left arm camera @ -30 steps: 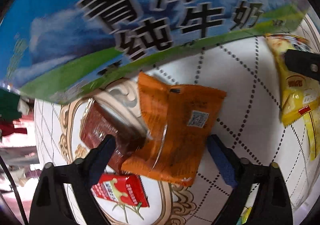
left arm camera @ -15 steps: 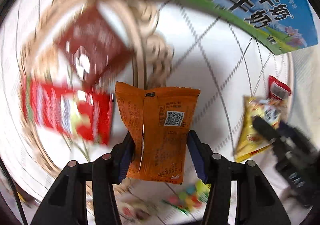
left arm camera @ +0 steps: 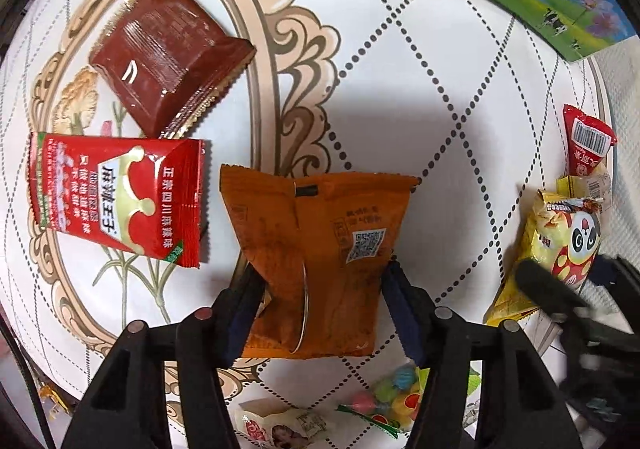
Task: Organize snacks
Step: 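Lower both packets into the box and open both tools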
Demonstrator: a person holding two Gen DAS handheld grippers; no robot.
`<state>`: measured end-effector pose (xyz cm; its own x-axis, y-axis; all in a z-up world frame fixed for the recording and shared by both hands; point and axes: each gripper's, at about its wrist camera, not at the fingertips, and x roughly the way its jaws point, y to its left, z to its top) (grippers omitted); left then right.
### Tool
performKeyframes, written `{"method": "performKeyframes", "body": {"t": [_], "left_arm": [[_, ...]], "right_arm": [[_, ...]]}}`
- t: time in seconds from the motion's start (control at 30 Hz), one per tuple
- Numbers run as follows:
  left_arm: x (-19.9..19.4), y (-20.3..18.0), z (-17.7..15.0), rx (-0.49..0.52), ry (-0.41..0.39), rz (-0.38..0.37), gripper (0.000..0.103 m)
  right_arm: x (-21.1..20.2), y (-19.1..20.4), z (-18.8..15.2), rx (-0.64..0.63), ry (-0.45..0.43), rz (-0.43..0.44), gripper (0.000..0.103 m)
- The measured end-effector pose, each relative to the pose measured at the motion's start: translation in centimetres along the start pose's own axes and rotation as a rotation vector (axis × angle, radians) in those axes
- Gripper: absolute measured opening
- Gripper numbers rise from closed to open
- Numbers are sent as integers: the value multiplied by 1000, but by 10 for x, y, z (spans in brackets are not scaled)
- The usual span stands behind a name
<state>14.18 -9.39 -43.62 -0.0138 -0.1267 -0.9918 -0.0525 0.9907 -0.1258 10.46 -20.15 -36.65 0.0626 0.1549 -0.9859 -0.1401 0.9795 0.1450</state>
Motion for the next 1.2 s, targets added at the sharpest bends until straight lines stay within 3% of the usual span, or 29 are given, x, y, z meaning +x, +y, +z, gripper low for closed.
{"method": "performKeyframes", "body": {"t": [0.13, 0.23, 0.43, 0.6, 0.73, 0.83, 0.9, 1.1, 1.2], "left_arm": [[-19, -3, -3, 13, -23, -7, 48], [-44, -13, 3, 10, -57, -38, 48], [-125, -19, 8, 7, -163, -181, 48], [-200, -40, 50, 47, -249, -275, 48], [-237, -38, 111, 88, -295, -245, 48], [-235, -31, 156, 103, -297, -190, 48], [-221, -29, 185, 92, -250, -179, 48], [-172, -23, 216, 40, -106, -188, 48], [-149, -27, 223, 25, -32, -216, 48]], "right_arm": [[7, 5, -6, 7, -40, -21, 56], [-9, 1, -11, 18, -75, 22, 53], [-71, 1, 6, 27, -181, 131, 53], [-144, -9, 50, 9, -300, 181, 53], [-184, -19, 93, -39, -368, 131, 53], [-192, -24, 138, -60, -360, 94, 53], [-190, -23, 160, -81, -347, 55, 53], [-151, -30, 216, -121, -233, -24, 53], [-129, -33, 227, -118, -166, -3, 53]]}}
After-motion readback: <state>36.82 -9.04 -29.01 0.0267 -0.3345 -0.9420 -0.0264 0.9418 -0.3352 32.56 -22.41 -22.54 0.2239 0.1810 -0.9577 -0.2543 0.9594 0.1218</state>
